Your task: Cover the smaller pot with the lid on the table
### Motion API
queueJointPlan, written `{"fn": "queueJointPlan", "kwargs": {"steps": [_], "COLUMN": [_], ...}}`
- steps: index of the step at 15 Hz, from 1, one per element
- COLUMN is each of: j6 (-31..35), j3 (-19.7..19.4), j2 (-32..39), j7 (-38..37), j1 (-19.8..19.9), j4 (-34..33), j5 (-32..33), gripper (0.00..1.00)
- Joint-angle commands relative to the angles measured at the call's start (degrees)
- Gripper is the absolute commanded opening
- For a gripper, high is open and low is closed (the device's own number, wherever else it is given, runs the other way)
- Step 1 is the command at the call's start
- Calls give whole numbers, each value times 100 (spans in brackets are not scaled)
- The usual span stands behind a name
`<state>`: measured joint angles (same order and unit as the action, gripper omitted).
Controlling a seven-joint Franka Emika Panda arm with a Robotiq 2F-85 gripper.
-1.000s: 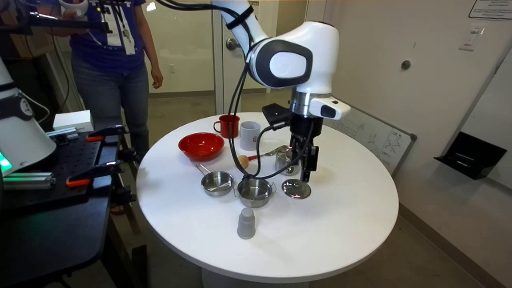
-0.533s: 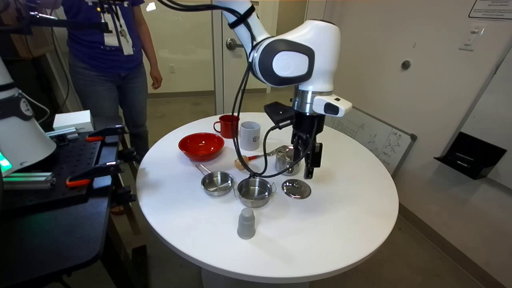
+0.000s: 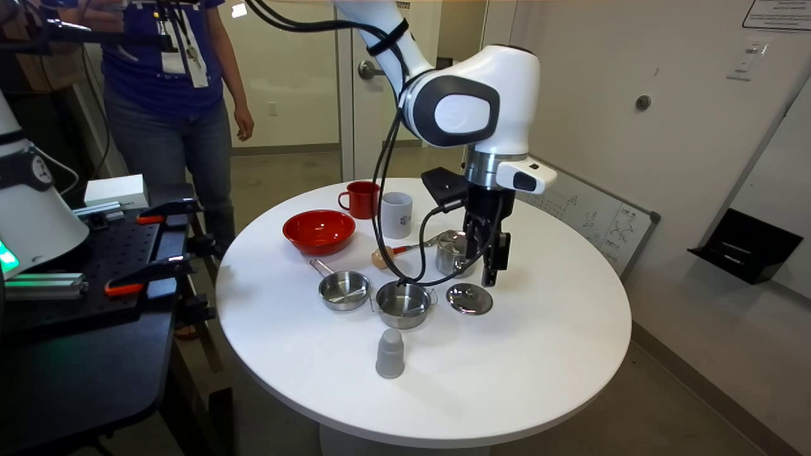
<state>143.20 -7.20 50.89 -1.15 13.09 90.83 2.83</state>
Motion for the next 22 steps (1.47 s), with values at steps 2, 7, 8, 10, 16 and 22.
{"fn": "queueJointPlan", "kwargs": {"steps": [2,7,8,10,16,22], "j6": [88,98,96,68,3,-97], "j3": [29,34,44,58,98,160], "j2": [483,833,883,975,1154,1282], "j7": [-82,-194,-196,-228,-318,-373], "j1": [18,-24,-26,-33,-55,-63], "j4": [-525,-880,-928,-1029,-1221,-1349], "j5": [-260,-312,-313,-324,-385,-507], "gripper": [100,100,100,100,100,100]}}
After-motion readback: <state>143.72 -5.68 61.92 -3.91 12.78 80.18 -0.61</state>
